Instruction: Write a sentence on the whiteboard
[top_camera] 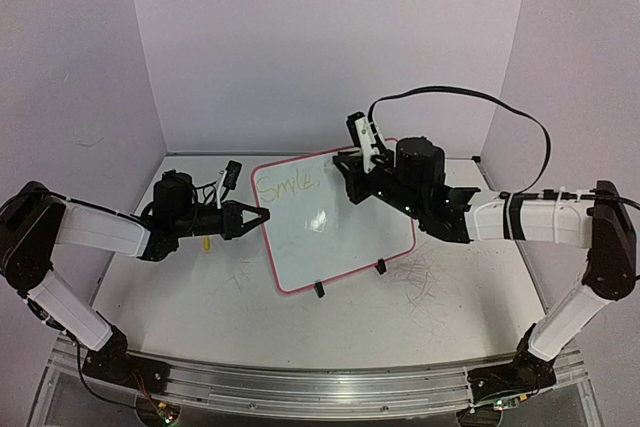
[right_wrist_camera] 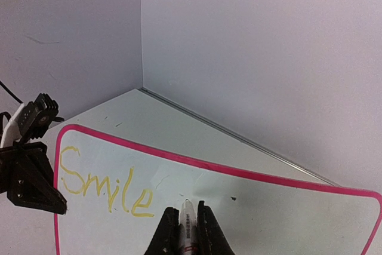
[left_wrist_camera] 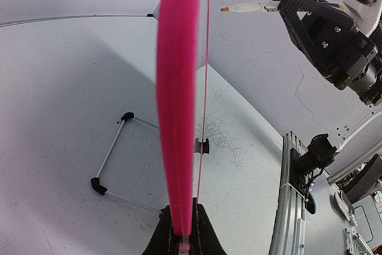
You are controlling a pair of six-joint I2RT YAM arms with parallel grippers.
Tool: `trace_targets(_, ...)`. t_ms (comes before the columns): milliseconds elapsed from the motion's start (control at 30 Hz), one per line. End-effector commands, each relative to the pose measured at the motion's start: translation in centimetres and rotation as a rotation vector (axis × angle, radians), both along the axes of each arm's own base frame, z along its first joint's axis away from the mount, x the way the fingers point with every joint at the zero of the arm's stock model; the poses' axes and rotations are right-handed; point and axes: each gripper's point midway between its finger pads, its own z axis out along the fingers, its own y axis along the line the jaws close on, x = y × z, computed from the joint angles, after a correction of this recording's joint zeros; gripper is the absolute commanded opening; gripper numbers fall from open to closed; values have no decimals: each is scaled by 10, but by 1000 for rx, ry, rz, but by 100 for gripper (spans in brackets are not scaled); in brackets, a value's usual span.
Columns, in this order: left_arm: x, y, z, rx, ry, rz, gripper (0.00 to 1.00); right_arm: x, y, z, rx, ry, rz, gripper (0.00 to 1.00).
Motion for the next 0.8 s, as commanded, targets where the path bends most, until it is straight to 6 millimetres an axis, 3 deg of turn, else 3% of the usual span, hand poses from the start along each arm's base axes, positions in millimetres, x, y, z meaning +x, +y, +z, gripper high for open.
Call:
trace_targets(0,2,-1,1,41,-52,6,0,8,8,23,42,-52,-10,0)
trace_targets(467,1,0,2,41,-57,6,0,13,8,25,56,-65,-31,0)
trace_targets(767,1,0,1,41,-56,5,0,16,9,10,31,-45,-46,0)
